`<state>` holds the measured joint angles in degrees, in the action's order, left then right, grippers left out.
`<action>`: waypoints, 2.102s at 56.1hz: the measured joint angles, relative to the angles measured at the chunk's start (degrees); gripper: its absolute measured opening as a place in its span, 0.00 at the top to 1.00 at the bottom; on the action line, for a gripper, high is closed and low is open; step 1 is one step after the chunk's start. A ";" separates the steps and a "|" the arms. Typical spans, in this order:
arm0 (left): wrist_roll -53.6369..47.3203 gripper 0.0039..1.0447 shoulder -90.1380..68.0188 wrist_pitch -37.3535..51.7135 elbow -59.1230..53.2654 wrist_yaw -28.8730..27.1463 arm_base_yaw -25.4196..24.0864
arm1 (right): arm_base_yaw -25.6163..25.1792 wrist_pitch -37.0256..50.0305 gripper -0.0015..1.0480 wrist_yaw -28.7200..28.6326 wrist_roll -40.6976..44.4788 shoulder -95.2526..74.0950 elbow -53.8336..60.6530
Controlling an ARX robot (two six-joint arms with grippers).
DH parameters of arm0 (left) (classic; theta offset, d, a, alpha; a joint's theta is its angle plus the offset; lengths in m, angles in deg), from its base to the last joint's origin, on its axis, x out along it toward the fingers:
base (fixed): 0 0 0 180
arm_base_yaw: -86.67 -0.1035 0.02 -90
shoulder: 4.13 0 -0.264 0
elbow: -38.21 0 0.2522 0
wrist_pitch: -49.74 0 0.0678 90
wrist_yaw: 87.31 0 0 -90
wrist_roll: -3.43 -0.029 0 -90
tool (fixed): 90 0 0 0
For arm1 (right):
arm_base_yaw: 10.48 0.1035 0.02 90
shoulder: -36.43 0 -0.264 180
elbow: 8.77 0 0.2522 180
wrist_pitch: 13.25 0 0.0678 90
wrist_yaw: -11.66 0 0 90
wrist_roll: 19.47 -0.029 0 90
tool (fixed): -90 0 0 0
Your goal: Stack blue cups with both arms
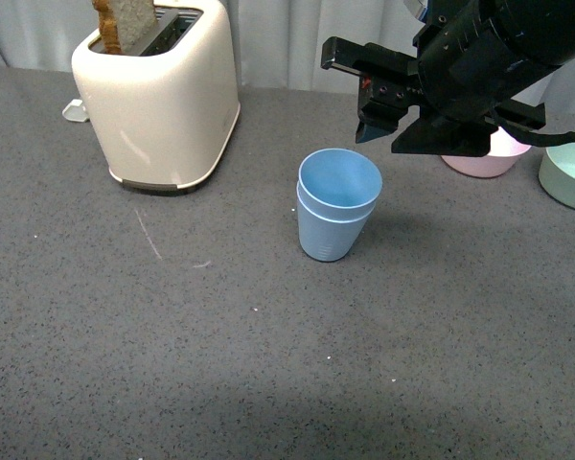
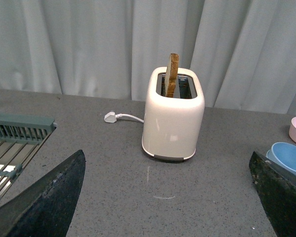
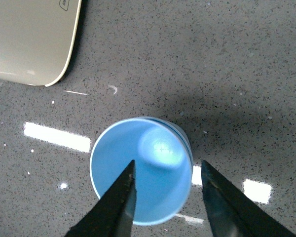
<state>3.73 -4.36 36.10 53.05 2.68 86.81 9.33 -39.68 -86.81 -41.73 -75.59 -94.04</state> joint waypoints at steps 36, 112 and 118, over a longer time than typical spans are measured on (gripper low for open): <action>0.00 0.06 0.02 -0.02 0.00 -0.07 0.00 | -5.84 78.18 0.59 22.27 20.74 11.98 37.94; -0.02 0.06 0.04 -0.04 0.00 0.00 0.00 | -19.67 47.93 0.99 8.57 22.25 75.87 71.10; -0.02 0.06 0.04 -0.04 0.00 0.00 0.00 | -19.67 43.69 0.99 8.57 22.25 80.48 71.34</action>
<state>3.70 -4.31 36.05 53.05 2.68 86.81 -10.34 4.01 -78.25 -19.48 4.88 -22.70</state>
